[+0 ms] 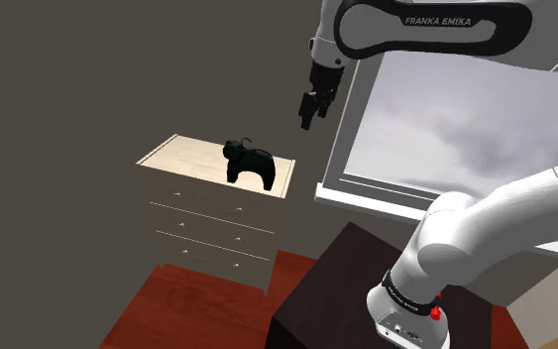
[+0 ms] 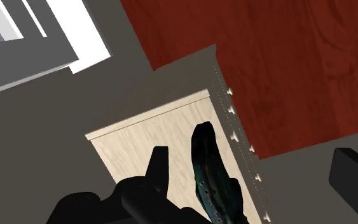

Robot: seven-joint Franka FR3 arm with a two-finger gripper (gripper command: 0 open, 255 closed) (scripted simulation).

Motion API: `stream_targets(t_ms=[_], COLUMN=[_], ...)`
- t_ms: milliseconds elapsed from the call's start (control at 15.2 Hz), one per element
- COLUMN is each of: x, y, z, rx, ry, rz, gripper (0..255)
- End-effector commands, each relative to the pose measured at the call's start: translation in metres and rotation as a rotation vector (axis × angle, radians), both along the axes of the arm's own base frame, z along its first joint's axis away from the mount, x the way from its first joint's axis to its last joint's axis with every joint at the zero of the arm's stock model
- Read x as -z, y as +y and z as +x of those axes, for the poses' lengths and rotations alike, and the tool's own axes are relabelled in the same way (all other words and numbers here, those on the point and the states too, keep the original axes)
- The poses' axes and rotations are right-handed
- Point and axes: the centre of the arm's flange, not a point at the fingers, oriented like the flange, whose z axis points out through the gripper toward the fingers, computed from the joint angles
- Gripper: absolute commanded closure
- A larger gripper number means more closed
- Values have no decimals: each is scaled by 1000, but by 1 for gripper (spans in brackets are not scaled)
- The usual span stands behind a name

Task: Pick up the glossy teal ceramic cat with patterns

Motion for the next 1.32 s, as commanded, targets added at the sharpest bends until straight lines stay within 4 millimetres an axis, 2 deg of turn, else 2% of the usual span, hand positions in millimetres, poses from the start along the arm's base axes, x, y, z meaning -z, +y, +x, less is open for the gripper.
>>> stream_targets(t_ms=[0,1056,1254], x=[18,161,174], y=[-2,4,4], z=[24,194,197], rx=[-34,-296,-301], ry=[16,144,146], rz=[-12,-108,-110], gripper=[0,0,0])
